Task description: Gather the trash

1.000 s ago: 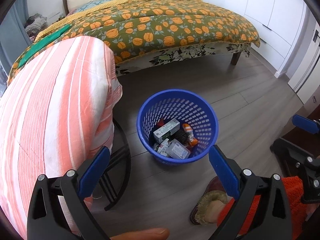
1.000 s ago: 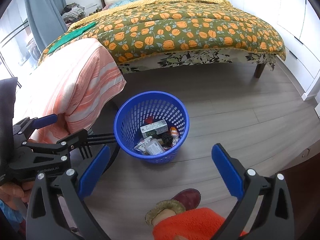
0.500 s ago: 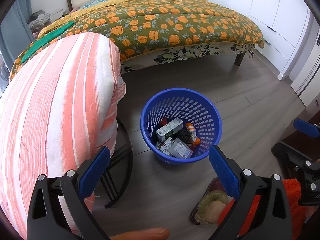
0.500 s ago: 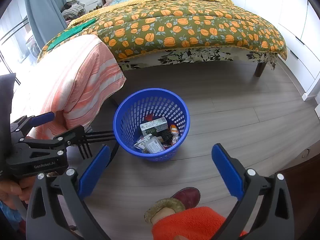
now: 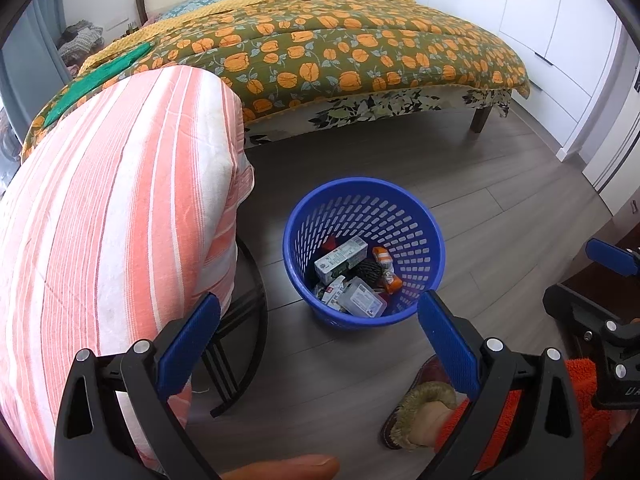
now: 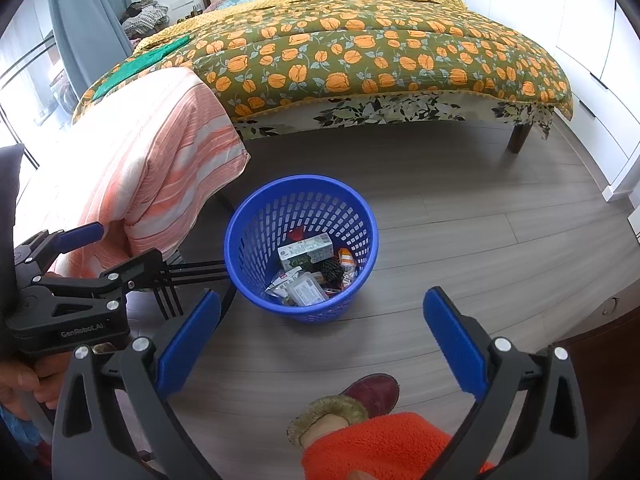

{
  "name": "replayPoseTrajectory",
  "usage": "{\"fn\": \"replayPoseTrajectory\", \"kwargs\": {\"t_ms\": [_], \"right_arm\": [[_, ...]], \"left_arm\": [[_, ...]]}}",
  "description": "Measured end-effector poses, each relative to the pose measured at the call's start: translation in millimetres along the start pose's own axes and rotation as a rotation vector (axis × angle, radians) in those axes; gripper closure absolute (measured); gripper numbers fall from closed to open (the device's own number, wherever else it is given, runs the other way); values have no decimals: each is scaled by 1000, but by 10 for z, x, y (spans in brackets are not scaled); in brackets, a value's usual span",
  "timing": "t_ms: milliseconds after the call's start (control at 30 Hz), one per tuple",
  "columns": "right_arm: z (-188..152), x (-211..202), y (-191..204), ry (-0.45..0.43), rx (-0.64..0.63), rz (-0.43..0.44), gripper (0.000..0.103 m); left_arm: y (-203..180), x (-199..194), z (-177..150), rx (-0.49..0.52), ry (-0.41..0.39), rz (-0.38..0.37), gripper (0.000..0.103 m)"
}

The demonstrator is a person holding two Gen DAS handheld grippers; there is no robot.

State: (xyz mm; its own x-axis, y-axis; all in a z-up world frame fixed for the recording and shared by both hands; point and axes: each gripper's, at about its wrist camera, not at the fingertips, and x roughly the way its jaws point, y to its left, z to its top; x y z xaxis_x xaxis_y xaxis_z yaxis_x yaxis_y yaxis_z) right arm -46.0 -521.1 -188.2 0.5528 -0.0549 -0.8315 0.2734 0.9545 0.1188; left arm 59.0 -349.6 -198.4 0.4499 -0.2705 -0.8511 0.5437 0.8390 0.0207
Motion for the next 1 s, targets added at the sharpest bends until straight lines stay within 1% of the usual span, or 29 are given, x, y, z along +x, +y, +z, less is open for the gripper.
{"fn": "replayPoseTrajectory", "kwargs": {"t_ms": [500,1000], "right_arm": [[-12,7,13,1,-1,0,5],[-26,28,15,4,-3,-1,5]], "left_arm": [[-15,-2,17,2,2,26,5],[1,11,-10,-3,-1,19,5]]}}
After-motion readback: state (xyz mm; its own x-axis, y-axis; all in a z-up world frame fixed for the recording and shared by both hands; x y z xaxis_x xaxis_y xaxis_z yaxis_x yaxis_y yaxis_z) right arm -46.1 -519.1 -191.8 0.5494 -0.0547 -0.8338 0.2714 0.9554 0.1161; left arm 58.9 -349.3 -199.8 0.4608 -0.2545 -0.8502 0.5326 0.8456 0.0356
